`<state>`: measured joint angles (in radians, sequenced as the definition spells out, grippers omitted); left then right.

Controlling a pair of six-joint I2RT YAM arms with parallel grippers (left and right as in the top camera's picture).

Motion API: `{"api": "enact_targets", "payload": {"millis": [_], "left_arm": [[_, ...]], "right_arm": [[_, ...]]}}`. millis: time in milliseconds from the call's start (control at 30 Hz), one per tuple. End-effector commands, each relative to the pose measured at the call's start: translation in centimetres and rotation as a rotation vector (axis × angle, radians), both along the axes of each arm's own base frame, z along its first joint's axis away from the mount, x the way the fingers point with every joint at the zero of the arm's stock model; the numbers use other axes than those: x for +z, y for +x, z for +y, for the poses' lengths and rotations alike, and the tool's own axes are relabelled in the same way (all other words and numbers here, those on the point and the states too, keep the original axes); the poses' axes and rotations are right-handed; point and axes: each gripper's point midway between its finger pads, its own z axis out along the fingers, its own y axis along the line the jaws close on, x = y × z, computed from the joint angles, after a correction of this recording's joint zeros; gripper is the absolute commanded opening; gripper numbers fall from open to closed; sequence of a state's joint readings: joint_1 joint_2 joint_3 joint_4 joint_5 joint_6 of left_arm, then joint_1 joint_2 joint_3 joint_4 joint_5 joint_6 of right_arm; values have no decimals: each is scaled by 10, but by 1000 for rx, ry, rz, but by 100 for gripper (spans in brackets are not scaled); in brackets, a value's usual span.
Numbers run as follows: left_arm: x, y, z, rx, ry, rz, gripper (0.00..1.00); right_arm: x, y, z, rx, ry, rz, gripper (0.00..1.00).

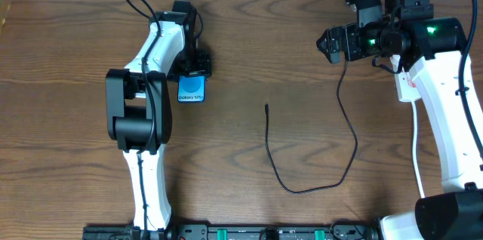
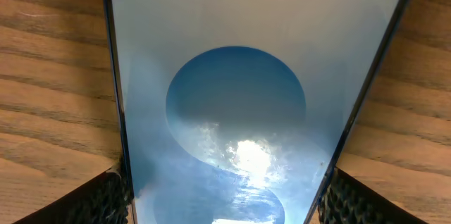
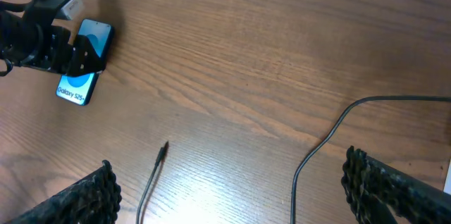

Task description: Plug charger to phone and switch on socket

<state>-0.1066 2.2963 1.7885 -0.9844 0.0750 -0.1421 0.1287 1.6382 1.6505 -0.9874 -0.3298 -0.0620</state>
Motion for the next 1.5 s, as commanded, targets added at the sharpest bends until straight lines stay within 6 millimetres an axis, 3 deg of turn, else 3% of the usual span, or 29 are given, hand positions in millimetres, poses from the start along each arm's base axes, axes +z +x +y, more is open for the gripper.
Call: {"api": "enact_targets", "payload": {"millis": [0,200,433,633,1467], "left_arm": [[-11,-4,1,8,11,22,78],[18,5,2,9,14,-49,79],[87,18,1,11,-2,-221,79],[113,18,1,22,-10,-278,79],[75,2,3,28,3,-173,80]], "right_arm": [[4,1,4,8,12,-7,99],[4,2,4,8,11,-8,99],[5,2,4,8,12,-12,99],[5,2,4,8,12,-11,99],[2,-2,4,10,8,7,99]]}}
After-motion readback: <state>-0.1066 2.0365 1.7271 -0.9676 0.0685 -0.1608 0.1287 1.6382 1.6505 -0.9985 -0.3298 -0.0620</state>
